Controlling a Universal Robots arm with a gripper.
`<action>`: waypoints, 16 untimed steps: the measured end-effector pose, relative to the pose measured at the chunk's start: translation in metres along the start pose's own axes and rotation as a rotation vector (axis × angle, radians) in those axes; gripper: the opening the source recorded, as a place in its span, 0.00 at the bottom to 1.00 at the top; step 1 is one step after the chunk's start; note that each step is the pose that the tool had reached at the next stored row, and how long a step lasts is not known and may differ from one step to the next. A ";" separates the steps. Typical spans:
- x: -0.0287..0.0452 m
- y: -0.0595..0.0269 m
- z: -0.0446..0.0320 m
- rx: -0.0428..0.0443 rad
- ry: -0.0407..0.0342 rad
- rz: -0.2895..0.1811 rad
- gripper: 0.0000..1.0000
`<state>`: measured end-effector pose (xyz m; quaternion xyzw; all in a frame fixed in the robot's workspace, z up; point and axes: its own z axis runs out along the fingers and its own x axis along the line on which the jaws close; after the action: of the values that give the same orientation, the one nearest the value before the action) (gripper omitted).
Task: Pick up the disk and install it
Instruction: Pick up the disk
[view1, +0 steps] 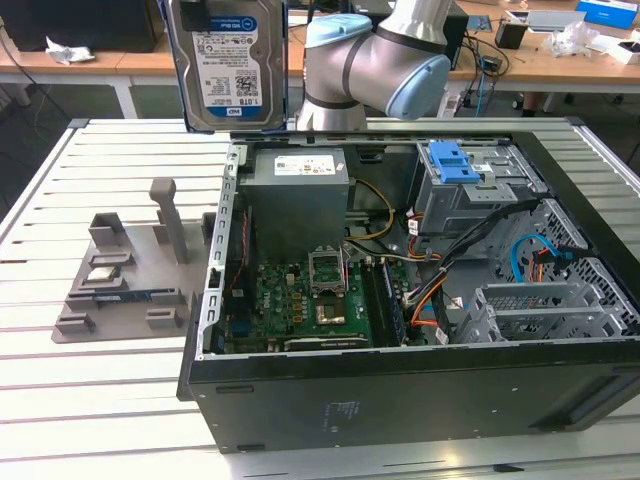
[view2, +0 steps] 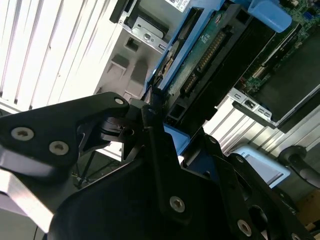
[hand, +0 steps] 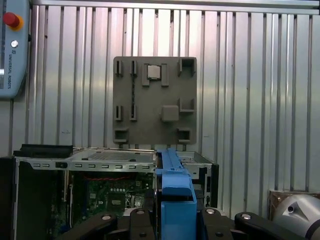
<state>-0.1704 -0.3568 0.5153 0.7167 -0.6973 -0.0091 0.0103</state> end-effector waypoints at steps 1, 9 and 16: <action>0.0016 -0.0001 0.0000 -0.0001 0.0000 0.000 0.36; 0.0213 -0.0002 0.0002 0.0000 -0.0001 0.000 0.36; 0.0363 0.0000 0.0005 0.0000 0.0000 0.000 0.36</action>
<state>-0.1693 -0.3931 0.5148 0.7167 -0.6973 -0.0091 0.0103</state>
